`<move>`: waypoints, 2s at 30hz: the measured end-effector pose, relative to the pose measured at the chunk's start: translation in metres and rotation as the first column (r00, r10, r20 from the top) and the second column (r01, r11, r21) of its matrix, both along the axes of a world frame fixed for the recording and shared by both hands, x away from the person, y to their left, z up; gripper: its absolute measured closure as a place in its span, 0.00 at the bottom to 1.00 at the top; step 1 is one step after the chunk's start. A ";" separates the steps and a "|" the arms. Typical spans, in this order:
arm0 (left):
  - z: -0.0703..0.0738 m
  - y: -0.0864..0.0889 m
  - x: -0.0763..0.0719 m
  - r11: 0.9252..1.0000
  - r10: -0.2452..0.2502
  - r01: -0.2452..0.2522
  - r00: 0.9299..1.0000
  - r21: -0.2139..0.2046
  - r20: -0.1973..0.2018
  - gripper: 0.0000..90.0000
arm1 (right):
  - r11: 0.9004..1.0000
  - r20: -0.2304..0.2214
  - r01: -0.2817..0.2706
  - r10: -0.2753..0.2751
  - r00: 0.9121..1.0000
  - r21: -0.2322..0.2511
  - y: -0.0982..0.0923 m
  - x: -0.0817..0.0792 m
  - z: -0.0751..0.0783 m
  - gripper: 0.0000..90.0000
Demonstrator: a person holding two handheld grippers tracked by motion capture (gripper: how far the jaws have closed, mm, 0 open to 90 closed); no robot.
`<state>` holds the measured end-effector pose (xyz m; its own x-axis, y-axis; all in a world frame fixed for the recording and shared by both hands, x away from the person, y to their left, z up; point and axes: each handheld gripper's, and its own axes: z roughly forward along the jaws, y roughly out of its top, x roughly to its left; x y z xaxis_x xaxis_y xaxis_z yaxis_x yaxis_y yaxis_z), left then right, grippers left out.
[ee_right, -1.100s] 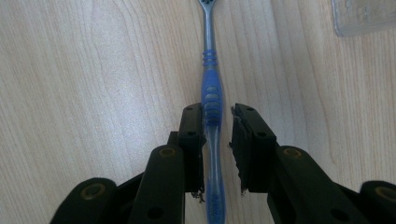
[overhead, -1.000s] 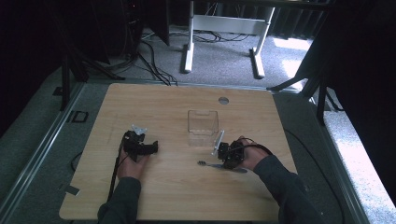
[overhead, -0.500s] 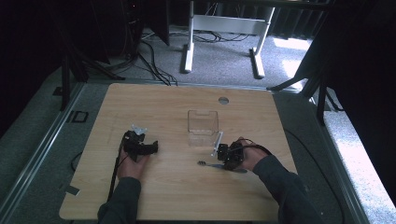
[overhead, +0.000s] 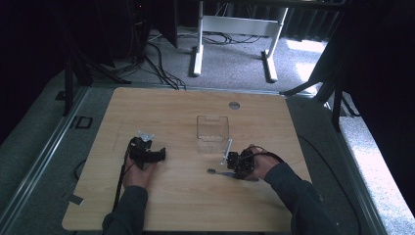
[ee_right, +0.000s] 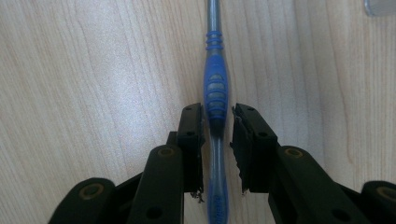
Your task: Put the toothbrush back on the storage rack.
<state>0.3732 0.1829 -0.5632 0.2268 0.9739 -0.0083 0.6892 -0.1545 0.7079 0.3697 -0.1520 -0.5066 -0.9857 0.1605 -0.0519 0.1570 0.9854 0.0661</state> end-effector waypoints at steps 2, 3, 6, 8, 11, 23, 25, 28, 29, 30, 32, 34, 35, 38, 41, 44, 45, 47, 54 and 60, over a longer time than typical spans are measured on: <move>0.000 0.000 0.000 1.000 0.000 0.000 1.000 0.000 0.000 0.16 | 1.000 -0.001 -0.002 0.002 1.000 -0.001 0.000 0.001 -0.001 0.80; 0.000 0.000 0.000 1.000 0.000 0.000 1.000 0.000 0.000 0.16 | 1.000 -0.002 -0.005 0.005 1.000 -0.001 0.000 0.001 -0.001 0.80; 0.000 0.000 0.000 1.000 0.000 0.000 1.000 0.000 0.000 0.16 | 1.000 -0.007 -0.005 0.005 1.000 -0.006 0.001 0.001 -0.003 0.80; 0.000 0.000 0.000 1.000 0.000 0.000 1.000 0.000 0.000 0.16 | 1.000 -0.009 -0.005 0.005 1.000 -0.009 0.002 0.001 -0.004 0.80; 0.000 0.000 0.000 1.000 0.000 0.000 1.000 0.000 0.000 0.15 | 1.000 -0.011 -0.004 0.004 1.000 -0.013 0.002 0.001 -0.005 0.80; 0.000 0.000 0.000 1.000 0.000 0.000 1.000 0.000 0.000 0.16 | 0.999 -0.015 -0.012 0.011 1.000 -0.029 0.004 0.001 -0.009 0.82; 0.000 0.000 0.000 1.000 0.000 0.000 1.000 0.000 0.000 0.15 | 0.999 -0.012 -0.014 0.014 1.000 -0.032 0.005 0.001 -0.010 0.83; 0.000 0.000 0.000 1.000 0.000 0.000 1.000 0.000 0.000 0.15 | 0.999 -0.012 -0.014 0.014 1.000 -0.034 0.005 0.001 -0.010 0.84; 0.000 0.000 0.000 1.000 0.000 0.000 1.000 0.000 0.000 0.15 | 0.999 -0.013 -0.014 0.014 1.000 -0.034 0.005 0.001 -0.010 0.85; 0.000 0.000 0.000 1.000 0.000 0.000 1.000 0.000 0.000 0.16 | 0.999 -0.014 -0.014 0.013 1.000 -0.035 0.005 0.001 -0.010 0.86; 0.000 0.000 0.000 1.000 0.000 0.000 1.000 0.000 0.000 0.16 | 0.999 -0.016 -0.013 0.012 1.000 -0.035 0.005 0.001 -0.010 0.87; 0.000 0.000 0.000 1.000 0.000 0.000 1.000 0.000 0.000 0.15 | 0.999 -0.011 -0.015 0.015 1.000 -0.036 0.005 0.001 -0.010 0.87; 0.000 0.000 0.000 1.000 0.000 0.000 1.000 0.000 0.000 0.15 | 0.999 -0.007 -0.015 0.015 1.000 -0.037 0.005 0.001 -0.010 0.88; 0.000 0.000 0.000 1.000 0.000 0.000 1.000 0.000 0.000 0.16 | 0.999 -0.002 -0.013 0.013 1.000 -0.033 0.004 0.002 -0.009 0.88; 0.000 0.000 0.000 1.000 0.000 0.000 1.000 0.000 0.000 0.16 | 1.000 -0.003 -0.010 0.010 1.000 -0.015 0.003 0.002 -0.005 0.88; 0.000 0.000 0.000 1.000 0.000 0.000 1.000 0.000 0.000 0.15 | 1.000 -0.002 -0.003 0.003 1.000 -0.002 0.001 0.002 -0.003 0.88; 0.000 0.000 0.000 1.000 0.000 0.000 1.000 0.000 0.000 0.15 | 1.000 0.000 -0.002 0.002 1.000 0.001 0.001 0.002 -0.002 0.88; 0.000 0.000 0.000 1.000 0.000 0.000 1.000 0.000 0.000 0.16 | 1.000 0.003 -0.001 0.001 1.000 0.006 0.000 0.002 -0.001 0.88; 0.000 0.000 0.000 1.000 0.000 0.000 1.000 0.000 0.000 0.16 | 0.998 0.011 0.019 -0.020 1.000 0.057 -0.003 0.003 0.008 0.88; 0.000 0.000 0.000 1.000 0.000 0.000 1.000 0.000 0.000 0.15 | 0.995 0.024 0.035 -0.037 0.999 0.098 -0.006 0.005 0.016 0.88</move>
